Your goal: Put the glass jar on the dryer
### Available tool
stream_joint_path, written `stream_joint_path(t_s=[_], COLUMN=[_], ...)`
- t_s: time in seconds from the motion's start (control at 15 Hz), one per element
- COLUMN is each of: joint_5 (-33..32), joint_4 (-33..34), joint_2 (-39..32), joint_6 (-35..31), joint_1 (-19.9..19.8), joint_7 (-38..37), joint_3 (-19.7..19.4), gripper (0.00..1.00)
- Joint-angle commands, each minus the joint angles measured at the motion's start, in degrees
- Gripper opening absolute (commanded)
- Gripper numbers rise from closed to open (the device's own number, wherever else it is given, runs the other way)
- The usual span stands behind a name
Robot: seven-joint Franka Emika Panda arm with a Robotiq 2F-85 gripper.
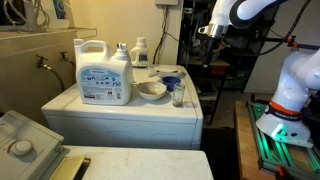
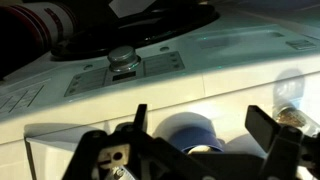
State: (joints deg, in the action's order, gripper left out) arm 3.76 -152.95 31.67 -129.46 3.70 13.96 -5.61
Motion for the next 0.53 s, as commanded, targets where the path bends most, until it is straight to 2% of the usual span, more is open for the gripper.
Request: stream_joint_path(t_s=[0.0,0.2,0.47], joint_5=[0.18,0.19,1.15], joint_4=[0.09,0.09,4.72], joint_2=[-0.02,-0.06,0.56], joint_6=[0.17,0.17,0.66], joint_1=[-0.29,-0.29,4.03], joint_7=[0.11,0.11,-1.67], joint_3=[0.30,0.30,5.52], gripper=[1.00,1.00,1.00])
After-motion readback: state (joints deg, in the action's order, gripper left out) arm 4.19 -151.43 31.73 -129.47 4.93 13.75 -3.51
